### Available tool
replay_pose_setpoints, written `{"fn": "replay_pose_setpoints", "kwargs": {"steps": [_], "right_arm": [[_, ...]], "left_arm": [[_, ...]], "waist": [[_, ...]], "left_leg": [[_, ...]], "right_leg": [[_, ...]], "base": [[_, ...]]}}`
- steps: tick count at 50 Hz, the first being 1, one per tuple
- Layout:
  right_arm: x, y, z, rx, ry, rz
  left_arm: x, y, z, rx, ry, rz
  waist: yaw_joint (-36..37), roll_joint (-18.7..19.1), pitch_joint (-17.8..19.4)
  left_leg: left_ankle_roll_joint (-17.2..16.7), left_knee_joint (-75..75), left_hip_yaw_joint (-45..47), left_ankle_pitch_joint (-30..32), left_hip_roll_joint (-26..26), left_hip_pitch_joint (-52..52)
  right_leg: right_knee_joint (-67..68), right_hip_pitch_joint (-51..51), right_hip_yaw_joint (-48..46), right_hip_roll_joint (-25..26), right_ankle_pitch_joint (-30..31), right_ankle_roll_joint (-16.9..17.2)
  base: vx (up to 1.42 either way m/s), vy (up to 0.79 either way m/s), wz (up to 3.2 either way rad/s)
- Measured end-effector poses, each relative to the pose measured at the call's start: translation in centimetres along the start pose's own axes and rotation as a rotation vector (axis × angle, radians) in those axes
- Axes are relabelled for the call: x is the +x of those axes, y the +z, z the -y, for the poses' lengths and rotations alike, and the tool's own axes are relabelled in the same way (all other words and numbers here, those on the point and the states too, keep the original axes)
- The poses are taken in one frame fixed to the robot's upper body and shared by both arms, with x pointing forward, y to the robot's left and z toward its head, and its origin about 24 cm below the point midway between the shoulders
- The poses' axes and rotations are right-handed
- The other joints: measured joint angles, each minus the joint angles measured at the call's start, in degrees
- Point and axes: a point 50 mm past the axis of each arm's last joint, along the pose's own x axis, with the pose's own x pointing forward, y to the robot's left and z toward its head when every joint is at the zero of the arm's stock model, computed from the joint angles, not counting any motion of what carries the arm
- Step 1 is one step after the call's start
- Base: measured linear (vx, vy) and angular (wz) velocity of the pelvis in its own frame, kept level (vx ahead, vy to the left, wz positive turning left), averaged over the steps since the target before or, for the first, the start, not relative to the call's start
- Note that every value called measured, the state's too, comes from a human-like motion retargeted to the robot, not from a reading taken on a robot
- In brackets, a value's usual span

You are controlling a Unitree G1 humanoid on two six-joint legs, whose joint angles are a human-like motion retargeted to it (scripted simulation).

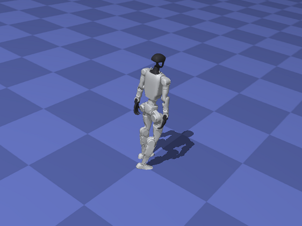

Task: In place motions

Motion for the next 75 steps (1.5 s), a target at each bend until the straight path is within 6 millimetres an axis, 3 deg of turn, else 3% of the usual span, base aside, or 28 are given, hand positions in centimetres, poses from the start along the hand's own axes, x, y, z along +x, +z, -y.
{"fn": "replay_pose_setpoints", "kwargs": {"steps": [12, 17, 20, 25, 28, 33, 37, 43, 48, 57, 64, 75], "right_arm": [[0.0, -0.9, 0.2, -0.021, -0.041, -0.066], [0.2, -1.2, -0.8, 0.012, -0.030, -0.083], [0.4, -1.7, -1.9, 0.024, 0.001, -0.098], [0.6, -3.1, -3.5, 0.020, 0.047, -0.159], [0.5, -3.1, -3.2, -0.032, 0.038, -0.182], [0.2, -1.6, -1.3, -0.148, 0.000, -0.160], [0.1, -0.6, -0.3, -0.134, -0.036, -0.116], [0.1, 0.4, -0.4, -0.023, 0.000, -0.040], [-0.1, 1.9, -0.3, -0.052, 0.015, 0.013], [-0.2, 3.9, -0.6, -0.184, 0.009, 0.065], [-0.2, 3.8, -1.0, -0.246, 0.016, 0.040], [-0.4, 3.5, 0.5, -0.428, -0.066, -0.046]], "left_arm": [[-0.2, 3.4, 1.4, 0.050, -0.032, 0.116], [-0.6, 5.0, 1.5, 0.083, -0.030, 0.173], [-0.8, 5.5, 1.3, 0.101, -0.017, 0.194], [-0.4, 4.2, 1.3, 0.103, -0.017, 0.146], [-0.1, 3.0, 1.5, 0.086, -0.028, 0.097], [0.2, 1.5, 2.1, 0.064, -0.053, 0.036], [0.4, 0.3, 2.3, 0.083, -0.052, -0.005], [0.4, -1.7, 1.4, 0.128, -0.028, -0.104], [0.1, -2.7, 0.7, 0.129, 0.002, -0.175], [0.3, -2.6, 1.3, 0.129, -0.016, -0.158], [0.3, -2.2, 1.5, 0.186, -0.020, -0.158], [0.3, -0.6, 1.8, 0.209, -0.028, -0.101]], "waist": [[-9.5, 2.6, 0.3], [-13.4, 4.1, 0.4], [-13.9, 3.4, 0.2], [-13.5, 2.3, -2.3], [-13.0, 1.9, -3.2], [-12.2, 2.0, -2.9], [-12.3, 2.0, -2.9], [-9.4, 0.9, -3.6], [-9.1, 0.1, -3.7], [-11.0, 0.2, -3.7], [-14.0, 0.7, -4.0], [-20.6, 2.5, -4.5]], "left_leg": [[2.8, -1.3, 13.7, -3.9, 3.5, 2.9], [2.7, -1.6, 17.7, -5.0, 5.3, 3.5], [2.7, -1.8, 19.8, -5.7, 5.0, 4.3], [2.2, -1.9, 20.6, -6.2, 4.9, 4.8], [1.9, -1.9, 20.9, -6.1, 5.0, 4.9], [1.3, -1.9, 22.1, -5.8, 5.6, 5.4], [1.0, -1.9, 20.5, -5.1, 5.7, 5.4], [0.4, -1.7, 18.8, -4.0, 5.5, 5.6], [-0.3, -1.3, 18.2, -3.6, 5.7, 5.5], [-1.3, -0.3, 21.6, -4.9, 7.6, 6.8], [-2.3, 0.5, 28.6, -6.6, 9.6, 9.1], [-4.1, -1.2, 42.5, -7.5, 11.4, 12.8]], "right_leg": [[-0.4, -4.9, 12.6, 1.7, 4.2, -0.6], [-0.8, -4.3, 5.7, 0.7, 3.3, -2.6], [-3.0, -2.6, -1.2, -0.4, 5.8, -2.9], [-5.3, -3.0, -0.2, -1.0, 9.4, -0.5], [-5.4, -3.6, -0.3, -0.9, 9.9, -0.5], [-5.4, -3.1, 1.6, 0.0, 9.3, -1.0], [-5.7, -2.2, 0.7, 0.5, 9.1, -1.3], [-6.2, -1.2, -0.5, 0.7, 8.9, -1.8], [-6.5, -0.9, -0.8, 1.1, 8.9, -2.2], [-6.2, -2.1, 3.0, 2.4, 9.7, -2.8], [-5.5, -4.4, 9.3, 3.7, 11.2, -3.0], [-5.0, -9.3, 19.8, 6.7, 14.0, -1.8]], "base": [[-0.29, -0.06, -1.41], [-0.13, 0.02, -0.78], [-0.03, -0.04, -0.55], [0.07, -0.09, -0.16], [-0.02, -0.09, -0.17], [-0.10, -0.05, -0.17], [-0.05, -0.04, 0.36], [-0.02, -0.05, 0.26], [-0.10, -0.06, 0.14], [-0.20, -0.01, -0.41], [-0.20, 0.02, -0.93], [-0.23, 0.08, -1.14]]}}
